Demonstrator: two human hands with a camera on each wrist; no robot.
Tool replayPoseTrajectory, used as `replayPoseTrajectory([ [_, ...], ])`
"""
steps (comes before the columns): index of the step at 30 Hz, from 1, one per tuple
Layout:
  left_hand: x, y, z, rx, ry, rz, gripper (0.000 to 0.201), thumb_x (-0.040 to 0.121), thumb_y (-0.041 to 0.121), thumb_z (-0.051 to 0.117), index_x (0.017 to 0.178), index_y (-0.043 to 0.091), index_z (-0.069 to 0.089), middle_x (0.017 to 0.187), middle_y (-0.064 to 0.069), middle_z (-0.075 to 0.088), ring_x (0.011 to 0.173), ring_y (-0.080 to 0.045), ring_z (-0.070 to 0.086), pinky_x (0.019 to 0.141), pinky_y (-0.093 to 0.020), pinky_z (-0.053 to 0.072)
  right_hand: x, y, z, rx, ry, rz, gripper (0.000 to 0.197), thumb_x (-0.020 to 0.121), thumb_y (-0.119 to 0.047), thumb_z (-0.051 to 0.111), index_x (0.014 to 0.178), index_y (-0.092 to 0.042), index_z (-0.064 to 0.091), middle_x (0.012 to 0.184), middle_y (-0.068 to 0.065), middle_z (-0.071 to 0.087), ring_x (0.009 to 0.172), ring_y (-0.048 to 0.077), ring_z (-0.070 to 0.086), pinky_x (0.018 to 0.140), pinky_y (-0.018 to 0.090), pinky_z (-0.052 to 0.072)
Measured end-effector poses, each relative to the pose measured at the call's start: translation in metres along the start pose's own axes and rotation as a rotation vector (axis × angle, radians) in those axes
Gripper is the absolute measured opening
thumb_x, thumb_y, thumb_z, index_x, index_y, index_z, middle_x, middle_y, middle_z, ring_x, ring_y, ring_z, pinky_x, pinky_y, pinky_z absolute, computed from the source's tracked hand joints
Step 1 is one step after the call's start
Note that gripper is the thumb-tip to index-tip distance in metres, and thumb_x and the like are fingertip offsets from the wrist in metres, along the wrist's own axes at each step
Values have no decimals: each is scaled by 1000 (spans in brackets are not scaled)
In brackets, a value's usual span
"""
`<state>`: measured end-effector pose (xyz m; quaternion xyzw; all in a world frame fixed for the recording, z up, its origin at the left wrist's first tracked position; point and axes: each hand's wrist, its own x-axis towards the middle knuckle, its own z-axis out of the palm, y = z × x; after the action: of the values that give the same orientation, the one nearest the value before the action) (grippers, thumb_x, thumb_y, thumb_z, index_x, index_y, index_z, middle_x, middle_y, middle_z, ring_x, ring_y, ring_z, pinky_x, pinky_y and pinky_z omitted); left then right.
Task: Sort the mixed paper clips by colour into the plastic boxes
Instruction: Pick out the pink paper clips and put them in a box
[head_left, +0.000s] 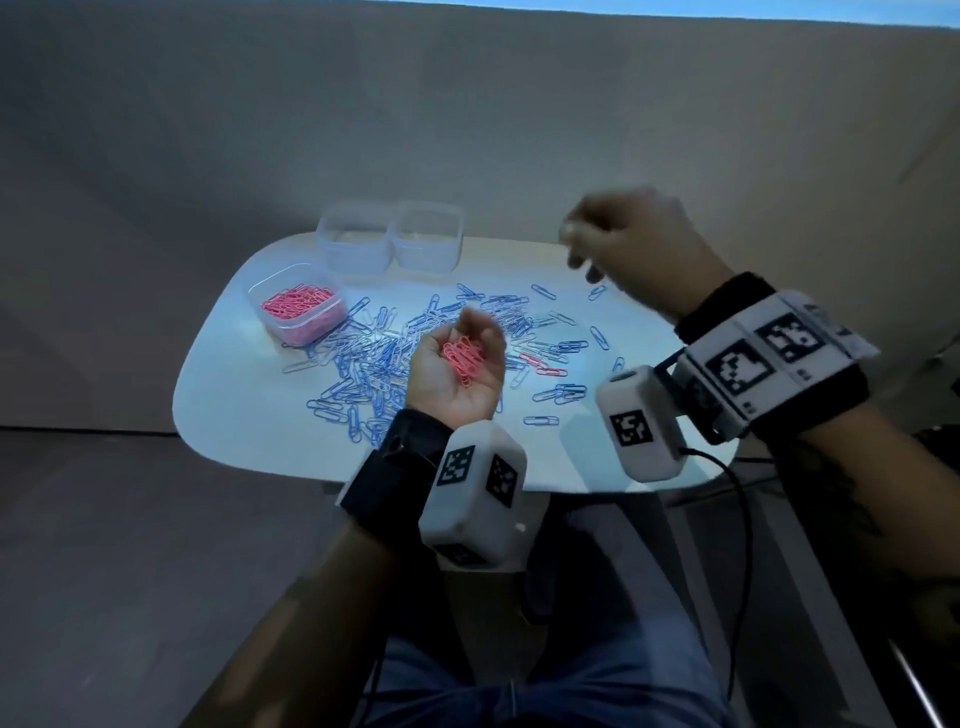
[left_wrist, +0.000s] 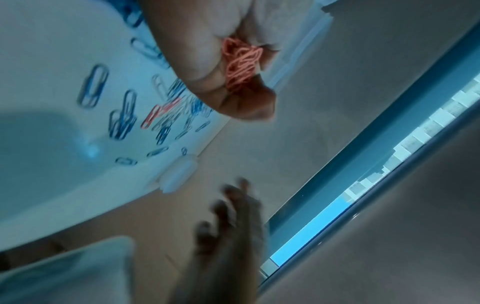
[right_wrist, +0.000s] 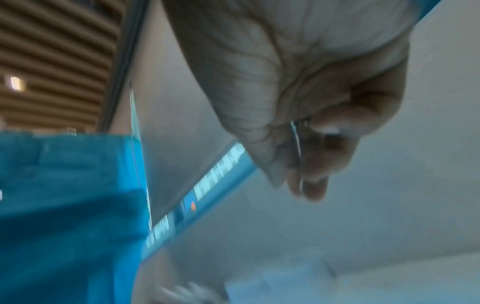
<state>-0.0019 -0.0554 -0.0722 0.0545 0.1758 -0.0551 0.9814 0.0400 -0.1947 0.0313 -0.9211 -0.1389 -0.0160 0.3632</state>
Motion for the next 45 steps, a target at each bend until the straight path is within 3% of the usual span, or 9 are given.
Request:
replayPoseTrajectory([
  [5,-5,18,0,190,32,-61,27,67,5,39,41,11,43,36,6,33,24,-4,31,24,-19,22,3,45,47,-515,-534,47,14,81,-15,68,93,-9,67,74,1,58,68,15,55,69,23,39],
  [9,-12,18,3,236,10,-68,23,65,5,39,44,14,42,37,7,32,23,-5,29,24,-20,18,10,57,63,-557,-512,8,12,77,-19,72,83,-16,61,93,4,65,90,22,59,72,28,45],
  [15,-14,13,4,284,22,-74,26,66,6,39,41,14,43,36,7,31,23,-5,28,24,-19,17,11,64,62,-507,-566,37,19,81,-13,65,66,-17,55,81,3,60,80,17,54,67,25,41],
  [20,-15,12,1,302,43,-86,27,66,6,38,41,15,43,35,6,31,23,-6,28,23,-19,16,10,60,65,-459,-474,55,10,84,-14,61,76,-15,55,86,2,58,84,20,53,61,24,40],
  [26,-15,13,2,296,68,-71,27,65,5,38,40,14,42,35,6,31,22,-5,27,23,-19,16,16,52,78,-579,-487,85,21,78,-11,68,97,-3,66,97,12,70,92,26,65,80,36,54],
  [34,-17,23,-1,269,76,-51,26,66,6,38,41,14,42,35,6,30,22,-6,27,23,-19,16,17,38,54,-529,-558,128,16,81,-12,70,93,-6,60,70,3,55,52,9,43,50,18,37],
  [38,-17,20,1,276,73,-49,24,64,5,39,42,15,41,35,6,30,23,-6,27,24,-18,15,19,35,52,-499,-511,114,10,80,-10,70,87,-9,62,63,0,52,54,11,47,51,20,39],
  [42,-19,19,3,277,68,-46,25,65,6,39,43,15,41,36,7,30,23,-5,27,24,-16,14,22,41,69,-580,-445,78,13,78,-6,65,90,-3,65,90,11,68,83,27,64,66,30,49],
  [45,-20,20,5,277,68,-39,25,67,6,40,43,15,41,36,7,30,23,-5,27,23,-16,14,20,39,75,-667,-449,75,13,84,-4,55,95,-4,61,89,11,59,83,28,57,67,29,42],
])
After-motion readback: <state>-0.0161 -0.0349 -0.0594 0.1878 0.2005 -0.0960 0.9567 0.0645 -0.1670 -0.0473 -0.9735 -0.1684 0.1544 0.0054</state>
